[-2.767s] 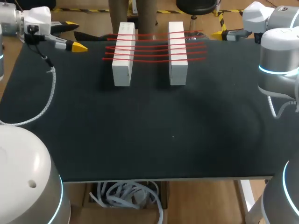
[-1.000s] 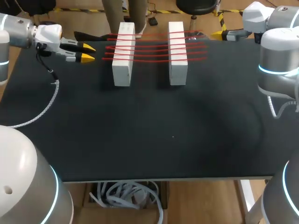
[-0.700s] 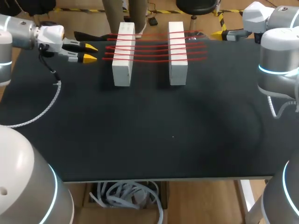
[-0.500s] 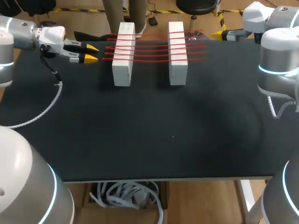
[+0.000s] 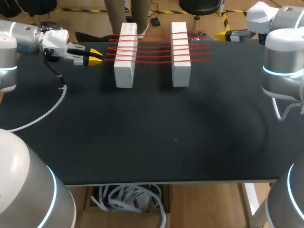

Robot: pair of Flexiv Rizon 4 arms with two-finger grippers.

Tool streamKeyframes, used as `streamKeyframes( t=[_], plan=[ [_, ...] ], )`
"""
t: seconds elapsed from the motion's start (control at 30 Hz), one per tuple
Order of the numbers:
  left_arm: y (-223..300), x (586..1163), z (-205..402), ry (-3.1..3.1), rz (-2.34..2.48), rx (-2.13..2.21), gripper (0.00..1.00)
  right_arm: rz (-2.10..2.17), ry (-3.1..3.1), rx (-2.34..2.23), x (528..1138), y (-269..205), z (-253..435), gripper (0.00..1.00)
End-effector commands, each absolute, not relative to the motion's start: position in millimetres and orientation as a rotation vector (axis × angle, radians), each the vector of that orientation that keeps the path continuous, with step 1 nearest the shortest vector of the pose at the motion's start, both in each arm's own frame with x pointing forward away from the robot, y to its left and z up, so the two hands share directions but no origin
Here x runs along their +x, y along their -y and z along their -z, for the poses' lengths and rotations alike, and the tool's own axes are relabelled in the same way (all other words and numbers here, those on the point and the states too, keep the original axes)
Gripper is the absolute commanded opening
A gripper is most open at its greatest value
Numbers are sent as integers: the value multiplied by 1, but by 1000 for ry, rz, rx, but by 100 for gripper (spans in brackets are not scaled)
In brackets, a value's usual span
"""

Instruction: Grab the tape and strap the tape.

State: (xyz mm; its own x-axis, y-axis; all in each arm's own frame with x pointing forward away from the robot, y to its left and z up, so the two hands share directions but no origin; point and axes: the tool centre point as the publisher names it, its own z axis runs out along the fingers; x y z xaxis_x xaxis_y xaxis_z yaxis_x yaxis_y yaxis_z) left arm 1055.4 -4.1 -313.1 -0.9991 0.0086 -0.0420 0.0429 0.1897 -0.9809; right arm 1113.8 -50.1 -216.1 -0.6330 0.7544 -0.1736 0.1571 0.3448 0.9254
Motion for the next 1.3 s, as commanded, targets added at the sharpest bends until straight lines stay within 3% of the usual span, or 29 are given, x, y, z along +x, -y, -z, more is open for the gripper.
streamKeyframes(
  t=[0.03, 1.3],
  plan=[
    [7, 1058, 319, -2395, 2001, 62, 20, -1291, -2013, 793, 1114, 50, 216, 100],
    [20, 1058, 325, -2347, 2058, 61, 17, -1291, -2013, 793, 1114, 50, 216, 100]
  ],
)
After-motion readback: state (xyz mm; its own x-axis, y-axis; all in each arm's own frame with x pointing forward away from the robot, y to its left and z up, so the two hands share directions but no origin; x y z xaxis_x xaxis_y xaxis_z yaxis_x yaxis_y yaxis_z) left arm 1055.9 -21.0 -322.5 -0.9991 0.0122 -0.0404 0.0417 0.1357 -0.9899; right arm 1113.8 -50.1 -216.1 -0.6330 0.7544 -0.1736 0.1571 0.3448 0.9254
